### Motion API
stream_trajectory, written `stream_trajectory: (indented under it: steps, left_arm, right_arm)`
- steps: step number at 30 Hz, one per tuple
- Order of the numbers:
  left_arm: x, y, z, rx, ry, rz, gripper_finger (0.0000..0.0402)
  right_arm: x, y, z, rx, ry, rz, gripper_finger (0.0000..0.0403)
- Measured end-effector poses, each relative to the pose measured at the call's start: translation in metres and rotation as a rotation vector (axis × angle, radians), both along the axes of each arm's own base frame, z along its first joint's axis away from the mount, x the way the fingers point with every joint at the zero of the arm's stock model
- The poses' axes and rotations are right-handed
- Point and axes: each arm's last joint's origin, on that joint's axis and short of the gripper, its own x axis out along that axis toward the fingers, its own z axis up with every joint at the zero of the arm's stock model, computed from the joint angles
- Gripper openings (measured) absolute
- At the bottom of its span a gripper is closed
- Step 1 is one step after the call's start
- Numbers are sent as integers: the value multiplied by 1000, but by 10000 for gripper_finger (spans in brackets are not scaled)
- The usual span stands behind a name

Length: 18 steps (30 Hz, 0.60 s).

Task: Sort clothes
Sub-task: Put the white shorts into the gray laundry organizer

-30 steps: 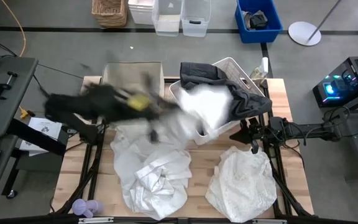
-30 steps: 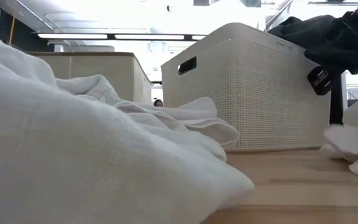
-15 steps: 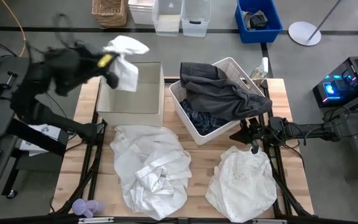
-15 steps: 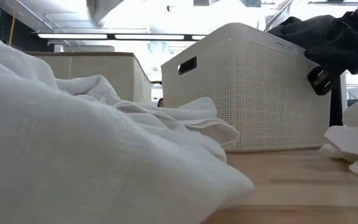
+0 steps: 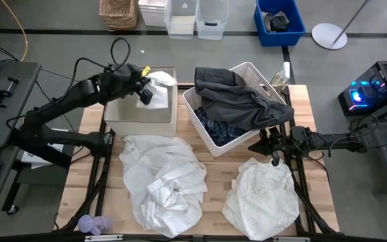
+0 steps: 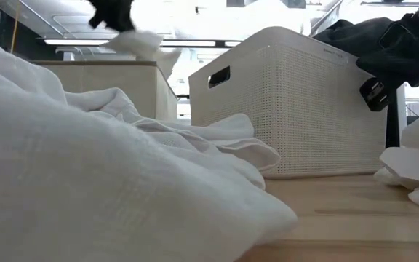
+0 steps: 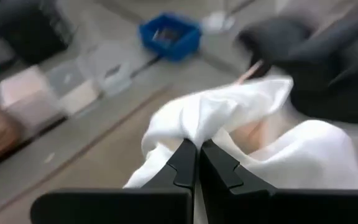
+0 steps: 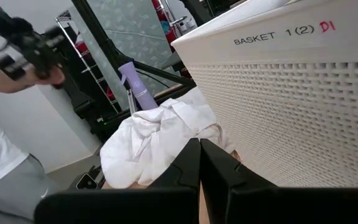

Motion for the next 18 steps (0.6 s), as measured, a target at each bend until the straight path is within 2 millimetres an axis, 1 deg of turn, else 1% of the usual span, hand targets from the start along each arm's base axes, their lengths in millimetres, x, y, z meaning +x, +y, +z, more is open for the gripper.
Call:
stream_trajectory:
  steps: [4,9,13,18]
  left_arm:
    - [-4,6,-31,-47,133,34,0]
    - [-5,9,-49,-33,256,0,5]
    - [-3,9,-52,-34,280,-15,30]
    - [-3,9,-52,-27,307,-60,87]
  right_arm:
    - [0,0,0,0,0,0,0]
    - [0,0,0,0,0,0,0]
    - [0,0,0,0,0,0,0]
    - [0,0,0,0,0,0,0]
